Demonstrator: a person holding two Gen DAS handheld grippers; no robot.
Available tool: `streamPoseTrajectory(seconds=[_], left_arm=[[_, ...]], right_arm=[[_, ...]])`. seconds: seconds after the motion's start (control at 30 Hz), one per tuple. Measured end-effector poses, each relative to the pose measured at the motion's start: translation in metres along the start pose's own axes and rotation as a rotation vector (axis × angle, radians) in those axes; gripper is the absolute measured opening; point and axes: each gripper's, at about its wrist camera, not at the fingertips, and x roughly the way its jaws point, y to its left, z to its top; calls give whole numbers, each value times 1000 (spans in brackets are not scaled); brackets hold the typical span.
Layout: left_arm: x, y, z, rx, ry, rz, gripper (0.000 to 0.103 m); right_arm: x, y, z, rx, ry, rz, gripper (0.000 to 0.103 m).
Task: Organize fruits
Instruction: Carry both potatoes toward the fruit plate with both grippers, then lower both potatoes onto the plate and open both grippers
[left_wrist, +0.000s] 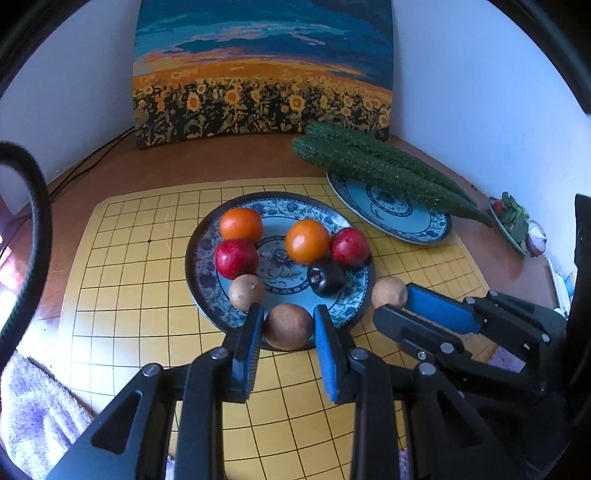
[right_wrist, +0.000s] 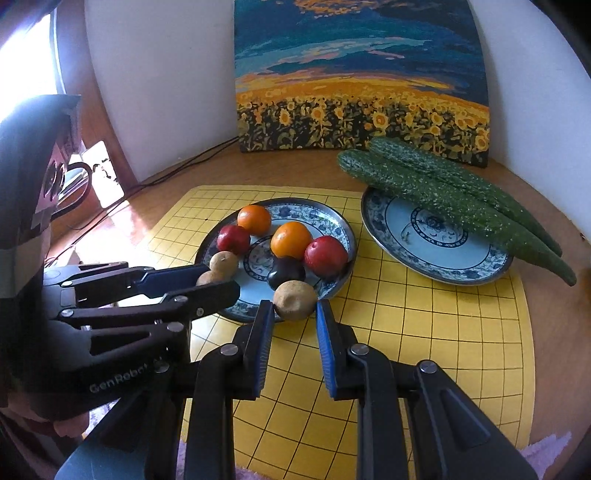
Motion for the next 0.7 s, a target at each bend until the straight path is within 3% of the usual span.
streamPoseTrajectory(seconds=[0.7], left_arm=[[13, 9, 5, -4, 9, 2, 29]], right_arm=[[16, 0, 3, -24, 20, -17, 25]])
